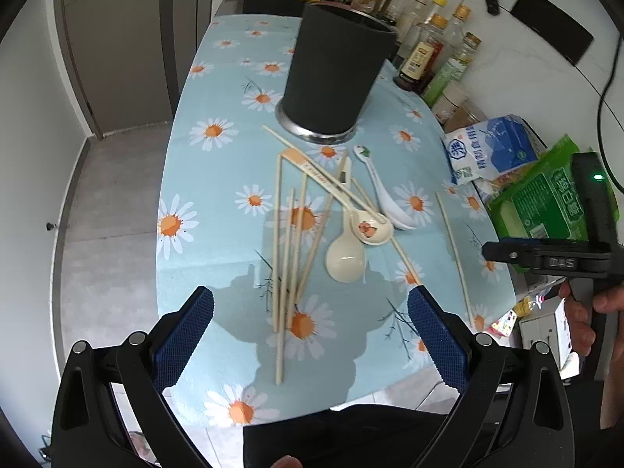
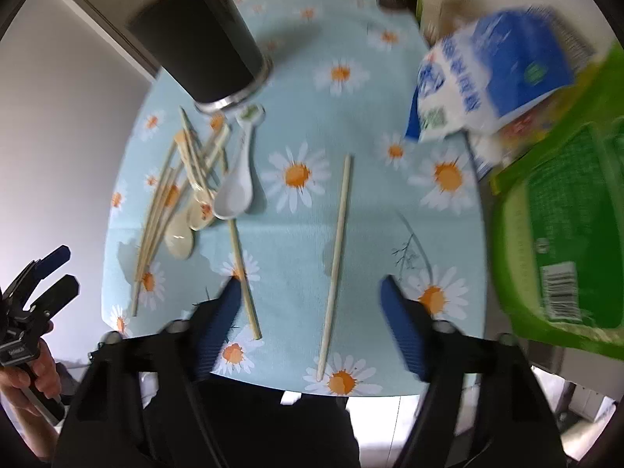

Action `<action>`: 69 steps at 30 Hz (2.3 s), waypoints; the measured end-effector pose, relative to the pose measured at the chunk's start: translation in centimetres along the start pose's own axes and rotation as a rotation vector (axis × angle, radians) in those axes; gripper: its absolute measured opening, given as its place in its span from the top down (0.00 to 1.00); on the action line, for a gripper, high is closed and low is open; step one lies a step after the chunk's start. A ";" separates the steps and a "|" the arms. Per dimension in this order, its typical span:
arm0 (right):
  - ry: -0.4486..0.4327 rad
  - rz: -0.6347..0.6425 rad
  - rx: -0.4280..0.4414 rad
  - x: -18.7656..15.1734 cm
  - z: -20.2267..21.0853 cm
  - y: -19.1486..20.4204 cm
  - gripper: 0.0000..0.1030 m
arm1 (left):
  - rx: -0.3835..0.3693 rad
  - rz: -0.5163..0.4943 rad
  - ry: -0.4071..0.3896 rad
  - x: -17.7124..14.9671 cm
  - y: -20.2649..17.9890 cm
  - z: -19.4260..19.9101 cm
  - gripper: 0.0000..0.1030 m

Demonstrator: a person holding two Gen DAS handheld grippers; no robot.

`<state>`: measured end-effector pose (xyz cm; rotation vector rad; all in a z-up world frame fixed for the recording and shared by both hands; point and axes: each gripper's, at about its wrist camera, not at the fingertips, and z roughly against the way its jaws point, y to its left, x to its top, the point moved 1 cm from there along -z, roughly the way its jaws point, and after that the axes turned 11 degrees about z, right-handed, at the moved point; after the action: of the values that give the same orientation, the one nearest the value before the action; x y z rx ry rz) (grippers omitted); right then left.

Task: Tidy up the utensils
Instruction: 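Lower the right tool onto a lone chopstick and close on it, then lift the chopstick with the right tool while the left tool grasps another chopstick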

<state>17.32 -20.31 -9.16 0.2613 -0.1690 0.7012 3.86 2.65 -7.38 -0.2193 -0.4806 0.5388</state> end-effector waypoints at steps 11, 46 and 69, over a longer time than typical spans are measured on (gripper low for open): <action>0.261 -0.078 -0.063 3.0 -5.9 -2.1 0.82 | -0.074 -0.002 0.062 1.1 1.6 -2.7 0.07; 0.031 -0.056 0.082 4.0 1.5 1.6 0.95 | 0.039 -0.117 0.283 7.0 2.5 -10.0 0.67; 0.013 0.066 0.340 4.3 1.3 -3.0 0.95 | 0.256 -0.059 0.326 8.4 -0.5 -12.7 0.96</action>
<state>22.45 -20.23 -7.42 0.5782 -0.0444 0.7959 16.64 5.77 -15.08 -0.0447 -0.0986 0.4900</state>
